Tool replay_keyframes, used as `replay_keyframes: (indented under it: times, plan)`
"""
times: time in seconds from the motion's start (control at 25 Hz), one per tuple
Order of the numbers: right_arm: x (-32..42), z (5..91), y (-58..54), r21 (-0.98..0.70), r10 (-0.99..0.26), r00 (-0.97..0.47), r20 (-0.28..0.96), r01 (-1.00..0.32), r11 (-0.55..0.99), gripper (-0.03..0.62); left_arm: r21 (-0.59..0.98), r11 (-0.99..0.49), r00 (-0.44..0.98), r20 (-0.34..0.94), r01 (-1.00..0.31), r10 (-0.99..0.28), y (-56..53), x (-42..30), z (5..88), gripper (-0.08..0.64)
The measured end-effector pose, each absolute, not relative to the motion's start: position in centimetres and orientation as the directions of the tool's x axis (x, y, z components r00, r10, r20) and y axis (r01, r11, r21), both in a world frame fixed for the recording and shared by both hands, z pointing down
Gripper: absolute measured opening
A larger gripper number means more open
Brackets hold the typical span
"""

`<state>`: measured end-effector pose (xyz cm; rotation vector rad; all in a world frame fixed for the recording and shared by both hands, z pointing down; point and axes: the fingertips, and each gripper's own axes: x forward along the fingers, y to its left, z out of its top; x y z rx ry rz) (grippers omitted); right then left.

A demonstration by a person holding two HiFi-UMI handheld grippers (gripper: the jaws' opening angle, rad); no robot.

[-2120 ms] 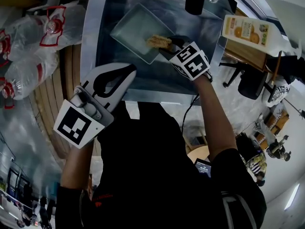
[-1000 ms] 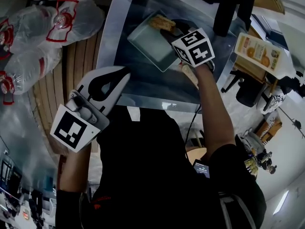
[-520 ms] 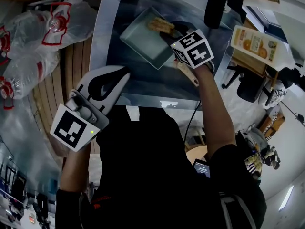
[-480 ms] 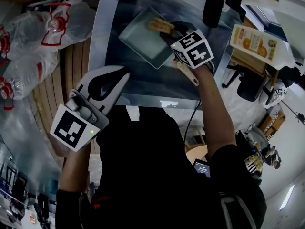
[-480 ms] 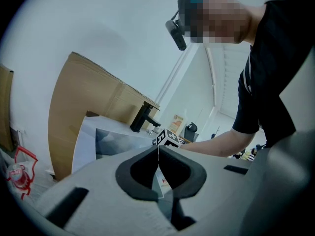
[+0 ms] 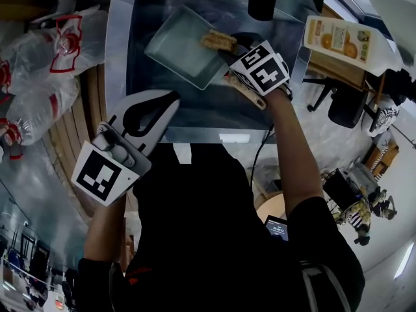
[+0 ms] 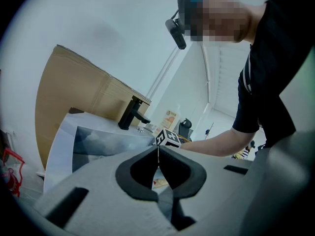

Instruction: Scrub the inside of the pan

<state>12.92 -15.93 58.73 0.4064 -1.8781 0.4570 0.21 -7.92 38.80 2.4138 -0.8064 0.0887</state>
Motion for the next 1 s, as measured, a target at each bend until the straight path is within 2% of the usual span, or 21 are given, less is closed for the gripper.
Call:
replay_keyframes:
  times: [0.48,1.0]
  plan:
    - [14.8,58.6,-14.8,-0.130,-0.029,-0.314,0.949,-0.475,0.870,0.198,0.498,-0.668,0.829,0.250,-0.553,-0.500,-7.6,2.6,38.2,0.023]
    - [14.3,56.6,-15.4,-0.133,-0.085,-0.375,0.923,-0.518,0.845,0.196,0.475,-0.670,0.818,0.261,-0.571,-0.512,-7.5,1.7,37.3,0.023]
